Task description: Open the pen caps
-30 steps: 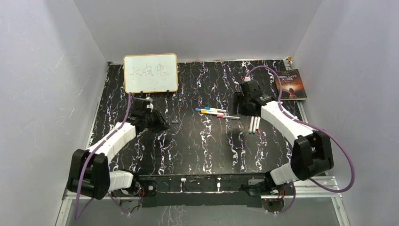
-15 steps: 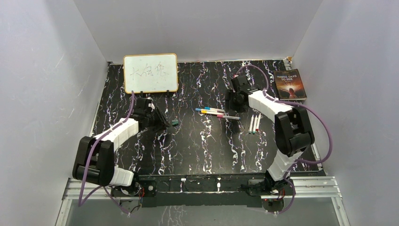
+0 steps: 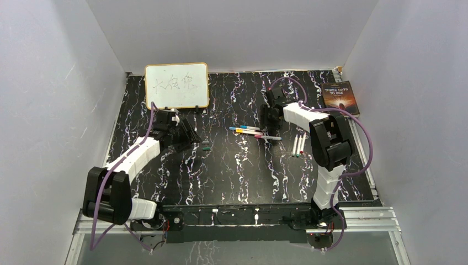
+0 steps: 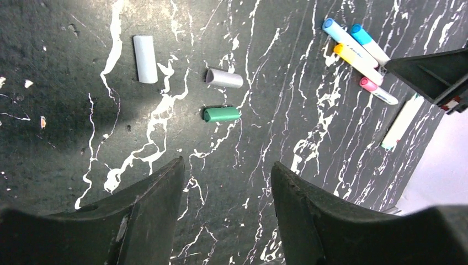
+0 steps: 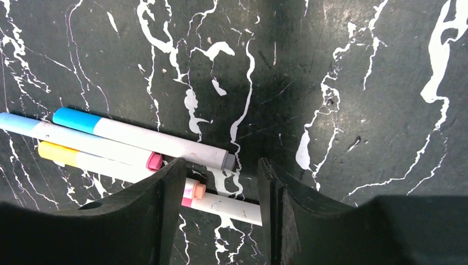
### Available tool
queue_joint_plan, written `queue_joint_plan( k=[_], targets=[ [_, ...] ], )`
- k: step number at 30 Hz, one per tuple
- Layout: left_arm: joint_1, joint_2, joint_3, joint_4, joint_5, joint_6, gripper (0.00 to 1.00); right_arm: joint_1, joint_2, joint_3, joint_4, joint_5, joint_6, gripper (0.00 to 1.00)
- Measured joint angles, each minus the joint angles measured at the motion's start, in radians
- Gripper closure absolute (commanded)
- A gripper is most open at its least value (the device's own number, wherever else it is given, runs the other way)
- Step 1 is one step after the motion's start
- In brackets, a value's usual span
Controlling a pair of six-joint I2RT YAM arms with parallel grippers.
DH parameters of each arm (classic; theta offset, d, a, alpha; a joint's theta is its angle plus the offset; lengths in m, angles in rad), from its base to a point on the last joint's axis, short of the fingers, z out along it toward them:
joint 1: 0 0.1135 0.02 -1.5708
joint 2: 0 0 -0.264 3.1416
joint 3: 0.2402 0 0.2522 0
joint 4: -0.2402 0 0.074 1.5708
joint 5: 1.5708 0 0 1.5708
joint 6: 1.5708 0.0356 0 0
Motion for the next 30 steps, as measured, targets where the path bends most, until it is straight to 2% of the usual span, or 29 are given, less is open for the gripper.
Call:
queue_joint_plan(
  k=[7, 16, 30],
  targets=[
    [0.0, -0.036, 0.022, -0.026, 0.003, 0.011, 0.42, 0.022, -0.009, -0.03, 0.033, 0.014, 0.004, 0.57],
    [0.001, -0.089, 0.008, -0.037, 0.021, 0.009, 0.42, 0.116, -0.061, -0.106, 0.063, 0.074, 0.023, 0.57],
    [0.001, -0.137, -0.016, -0.032, 0.047, -0.006, 0.43, 0.157, -0.137, -0.175, -0.01, 0.119, 0.045, 0.51]
  ],
)
